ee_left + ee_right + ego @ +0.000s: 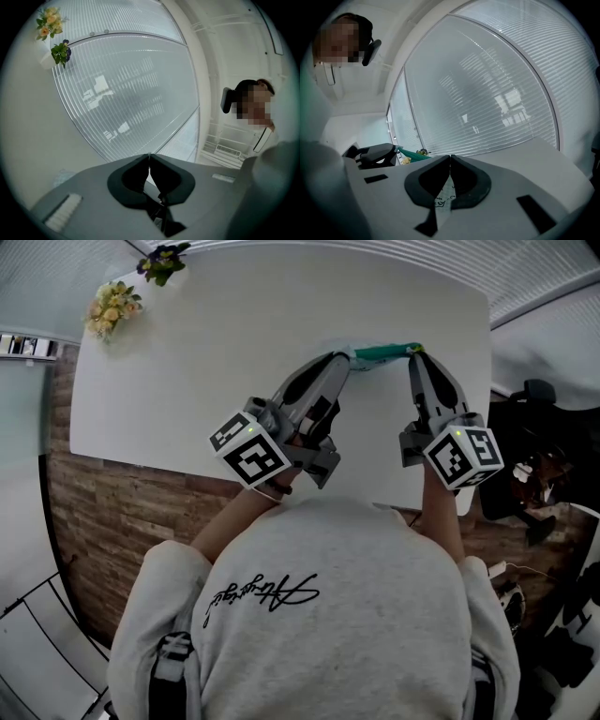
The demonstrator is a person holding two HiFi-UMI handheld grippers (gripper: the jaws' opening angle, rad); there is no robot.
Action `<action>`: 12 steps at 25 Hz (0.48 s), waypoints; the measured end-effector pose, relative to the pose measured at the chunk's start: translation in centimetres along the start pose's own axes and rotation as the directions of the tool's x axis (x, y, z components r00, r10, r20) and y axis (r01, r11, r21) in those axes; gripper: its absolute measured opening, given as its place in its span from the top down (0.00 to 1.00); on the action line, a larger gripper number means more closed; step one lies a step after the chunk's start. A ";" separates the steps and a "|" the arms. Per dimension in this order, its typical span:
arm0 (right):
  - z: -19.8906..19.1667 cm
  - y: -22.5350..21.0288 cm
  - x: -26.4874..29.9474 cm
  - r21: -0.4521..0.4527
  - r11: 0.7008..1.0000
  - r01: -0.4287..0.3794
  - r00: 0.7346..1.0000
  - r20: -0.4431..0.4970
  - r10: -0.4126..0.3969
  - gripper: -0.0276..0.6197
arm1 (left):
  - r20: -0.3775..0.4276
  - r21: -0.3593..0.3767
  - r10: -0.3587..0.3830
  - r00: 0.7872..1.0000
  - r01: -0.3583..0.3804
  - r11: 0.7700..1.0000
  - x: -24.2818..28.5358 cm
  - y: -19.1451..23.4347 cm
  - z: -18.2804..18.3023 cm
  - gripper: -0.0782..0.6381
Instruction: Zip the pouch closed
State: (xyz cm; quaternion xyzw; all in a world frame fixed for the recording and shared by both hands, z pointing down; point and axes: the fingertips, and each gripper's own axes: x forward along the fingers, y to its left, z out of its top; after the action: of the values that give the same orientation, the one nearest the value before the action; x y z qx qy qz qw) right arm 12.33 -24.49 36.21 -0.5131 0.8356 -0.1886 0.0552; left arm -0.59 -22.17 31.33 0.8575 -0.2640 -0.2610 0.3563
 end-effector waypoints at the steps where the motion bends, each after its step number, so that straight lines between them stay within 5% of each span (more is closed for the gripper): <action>1: -0.1 -0.1 0.1 0.002 1.000 0.002 1.000 0.000 -0.002 0.95 | -0.004 0.000 -0.002 1.000 0.002 1.000 0.0 0.0 -0.1 0.88; 12: 0.0 -1.6 0.2 -0.018 0.999 0.049 0.999 -0.005 -0.049 0.95 | -0.003 0.016 -0.001 1.000 0.002 1.000 0.1 -0.1 0.0 0.88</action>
State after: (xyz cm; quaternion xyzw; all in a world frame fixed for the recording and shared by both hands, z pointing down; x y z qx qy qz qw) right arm 13.61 -25.33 36.85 -0.5335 0.8245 -0.1837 0.0435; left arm -0.54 -22.19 31.22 0.8610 -0.2648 -0.2577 0.3496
